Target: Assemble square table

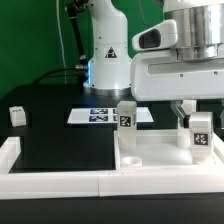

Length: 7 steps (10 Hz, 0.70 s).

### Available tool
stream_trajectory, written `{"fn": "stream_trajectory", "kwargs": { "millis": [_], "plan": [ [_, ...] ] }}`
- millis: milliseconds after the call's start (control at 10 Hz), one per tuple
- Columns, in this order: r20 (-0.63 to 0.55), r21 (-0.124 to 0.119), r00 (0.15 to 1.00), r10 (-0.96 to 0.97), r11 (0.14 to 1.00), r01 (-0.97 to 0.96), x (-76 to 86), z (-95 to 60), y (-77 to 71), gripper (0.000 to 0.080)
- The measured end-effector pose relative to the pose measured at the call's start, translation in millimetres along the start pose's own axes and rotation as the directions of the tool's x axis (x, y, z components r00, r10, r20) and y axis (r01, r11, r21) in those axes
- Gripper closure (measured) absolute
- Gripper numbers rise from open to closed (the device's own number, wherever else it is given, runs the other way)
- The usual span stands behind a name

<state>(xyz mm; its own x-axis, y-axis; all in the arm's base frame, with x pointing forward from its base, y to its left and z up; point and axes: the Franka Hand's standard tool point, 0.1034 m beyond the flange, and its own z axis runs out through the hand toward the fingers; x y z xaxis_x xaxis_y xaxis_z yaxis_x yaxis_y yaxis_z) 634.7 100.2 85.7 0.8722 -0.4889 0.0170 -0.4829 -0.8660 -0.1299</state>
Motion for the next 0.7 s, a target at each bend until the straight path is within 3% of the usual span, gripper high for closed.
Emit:
{"fn": "stream_trajectory", "kwargs": {
  "millis": [200,400,700],
  "plan": [
    [0.0,0.0,0.993,0.114,0.993,-0.114,-0.1,0.2,0.1,0.051],
    [-0.031,0.015,0.908,0.417,0.909,-0.417,-5.9,2.5,-3.9,0.051],
    [-0.031,0.015,0.908,0.417,0.909,-0.417,-5.9,2.5,-3.9,0.0509]
  ]
}}
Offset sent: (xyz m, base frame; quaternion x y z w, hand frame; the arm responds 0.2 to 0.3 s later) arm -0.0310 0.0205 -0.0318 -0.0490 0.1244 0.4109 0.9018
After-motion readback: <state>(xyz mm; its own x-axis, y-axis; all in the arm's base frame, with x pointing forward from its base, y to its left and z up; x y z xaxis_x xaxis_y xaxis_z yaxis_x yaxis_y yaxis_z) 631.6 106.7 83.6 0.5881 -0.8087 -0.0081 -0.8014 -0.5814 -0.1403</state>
